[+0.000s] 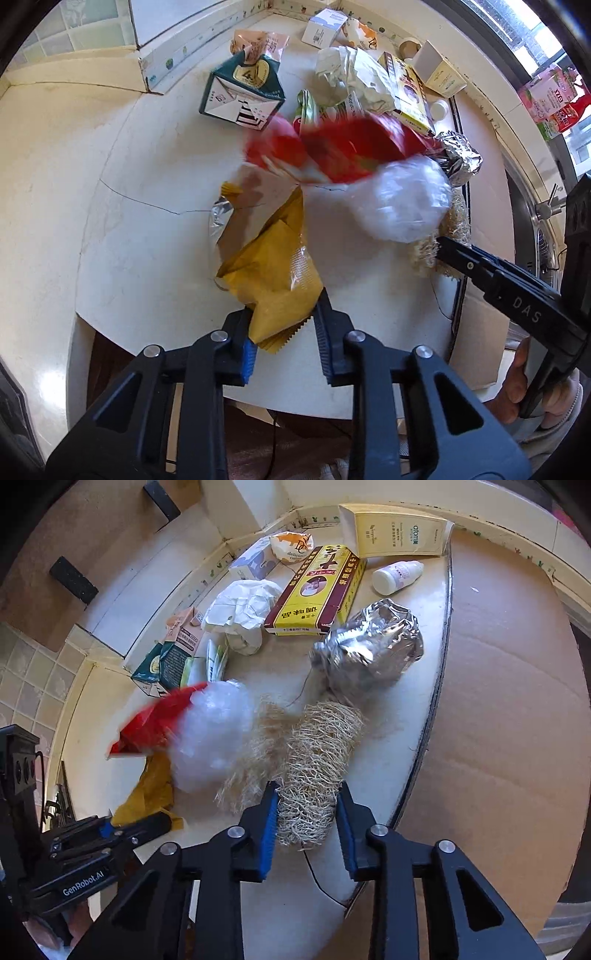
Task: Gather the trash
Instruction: 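Reach the left tool to the yellow snack bag while the right tool reaches the tan mesh scrubber, then close the left tool on the yellow bag while the right tool grips the tan scrubber, then carry the yellow bag and tan scrubber down over the floor bin with both tools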
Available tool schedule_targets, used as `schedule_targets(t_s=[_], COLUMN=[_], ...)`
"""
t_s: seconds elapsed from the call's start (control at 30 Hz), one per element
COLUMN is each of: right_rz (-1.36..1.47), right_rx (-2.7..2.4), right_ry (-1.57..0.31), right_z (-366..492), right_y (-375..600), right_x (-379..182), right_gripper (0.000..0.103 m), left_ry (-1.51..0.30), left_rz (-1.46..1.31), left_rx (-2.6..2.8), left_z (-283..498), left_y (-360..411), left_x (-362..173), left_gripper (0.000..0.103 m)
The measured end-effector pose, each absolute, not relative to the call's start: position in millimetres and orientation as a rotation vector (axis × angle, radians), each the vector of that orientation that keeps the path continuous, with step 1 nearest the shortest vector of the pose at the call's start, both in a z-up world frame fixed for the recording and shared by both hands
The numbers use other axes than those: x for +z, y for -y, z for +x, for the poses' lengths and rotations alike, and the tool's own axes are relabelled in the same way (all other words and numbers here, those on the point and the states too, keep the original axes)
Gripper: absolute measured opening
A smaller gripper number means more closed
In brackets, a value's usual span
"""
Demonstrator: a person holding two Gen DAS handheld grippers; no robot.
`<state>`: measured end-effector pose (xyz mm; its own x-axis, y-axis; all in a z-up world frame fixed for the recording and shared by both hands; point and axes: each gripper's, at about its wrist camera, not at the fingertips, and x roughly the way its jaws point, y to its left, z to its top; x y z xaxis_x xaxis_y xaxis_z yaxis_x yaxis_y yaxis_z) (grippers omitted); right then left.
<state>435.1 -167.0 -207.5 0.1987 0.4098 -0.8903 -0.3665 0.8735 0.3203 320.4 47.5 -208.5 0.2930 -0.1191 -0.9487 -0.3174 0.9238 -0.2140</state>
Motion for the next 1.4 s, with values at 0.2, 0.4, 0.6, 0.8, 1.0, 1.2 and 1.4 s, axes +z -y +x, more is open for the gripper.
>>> schedule_targets(t_s=[0.2,0.4,0.6,0.8,1.0,1.2,1.4], right_rz=[0.090,0.114,0.141,0.163,0.173,0.181,0.171], right_rx=[0.527,0.490,0.434,0.360,0.296,0.250,0.228], right_ry=[-1.202,-1.132,-1.057,-0.998,-0.966,-0.987,-1.060], right_z=[420,394,351,285,207,131,85], right_y=[176,183,184,185,186,193,199], right_x=[-189,-161,-131,-110,-104,-121,-145], right_gripper=[0.027,0.027,0.027,0.027,0.027,0.027,0.027], left_ry=[-1.239,-1.194,-1.144,-1.096,-1.084,-1.095,-1.153], left_rz=[-0.384,-0.363,-0.293,-0.224,-0.177,-0.132,-0.111], left_rx=[0.139,0.107,0.023,-0.071,-0.163,-0.247,-0.298], left_z=[305,285,254,216,165,122,92], left_y=[-56,-65,-66,-65,-60,-43,-19], left_x=[-193,-170,-139,-116,-114,-130,-158], left_gripper=[0.022,0.021,0.021,0.021,0.021,0.021,0.021])
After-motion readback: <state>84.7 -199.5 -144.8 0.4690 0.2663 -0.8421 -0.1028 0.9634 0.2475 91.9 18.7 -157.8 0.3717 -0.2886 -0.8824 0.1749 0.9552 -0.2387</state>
